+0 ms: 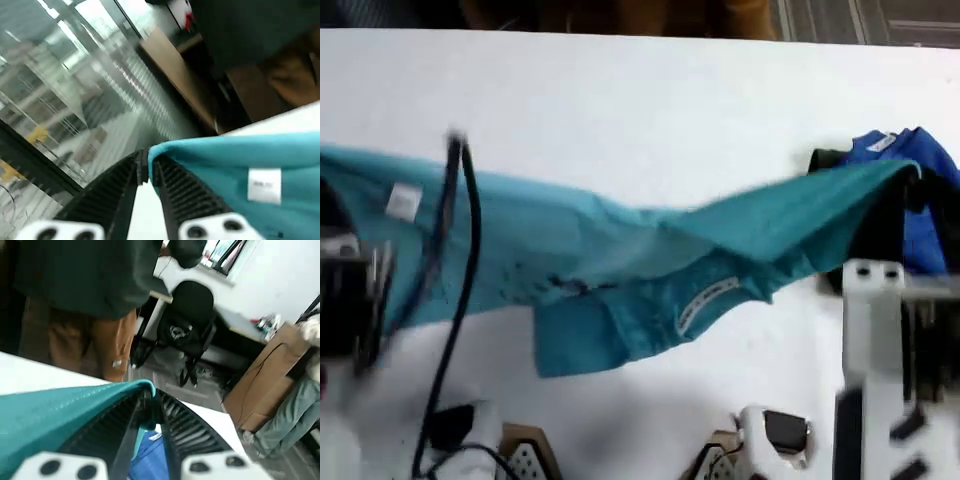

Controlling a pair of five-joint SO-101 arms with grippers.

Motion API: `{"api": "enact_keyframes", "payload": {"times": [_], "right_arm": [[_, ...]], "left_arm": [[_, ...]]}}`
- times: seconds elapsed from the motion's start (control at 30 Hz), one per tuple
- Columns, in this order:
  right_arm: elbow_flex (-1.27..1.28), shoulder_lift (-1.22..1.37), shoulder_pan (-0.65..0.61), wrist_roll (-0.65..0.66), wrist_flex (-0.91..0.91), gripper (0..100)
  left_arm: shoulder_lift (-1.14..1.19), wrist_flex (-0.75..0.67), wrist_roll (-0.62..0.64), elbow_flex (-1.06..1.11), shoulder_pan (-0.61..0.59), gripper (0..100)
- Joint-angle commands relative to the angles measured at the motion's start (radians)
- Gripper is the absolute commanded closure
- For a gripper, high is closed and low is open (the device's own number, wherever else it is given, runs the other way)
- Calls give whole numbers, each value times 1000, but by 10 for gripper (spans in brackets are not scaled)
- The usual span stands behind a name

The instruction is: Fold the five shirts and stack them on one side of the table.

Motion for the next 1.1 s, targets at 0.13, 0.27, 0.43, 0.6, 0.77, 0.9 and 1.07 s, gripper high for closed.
{"api": "enact_keyframes", "payload": {"times": [0.13,0.27,0.43,0.6,0.77,0.9,1.07], "right_arm": [[-23,-107,176,0,-28,981],[-23,-125,189,-5,-45,981],[-15,-104,189,-14,-70,981],[-14,-30,183,-68,-67,981],[-14,51,183,-138,-70,981],[-14,113,140,-146,-70,981],[-14,171,25,-146,-65,981]], "left_arm": [[-87,15,72,-12,-9,976],[-94,15,109,88,-9,976],[-92,11,132,225,-8,976],[-87,6,144,346,54,976],[-87,-64,144,473,117,976],[-87,-164,146,590,117,976],[-87,-272,146,728,115,976]]}}
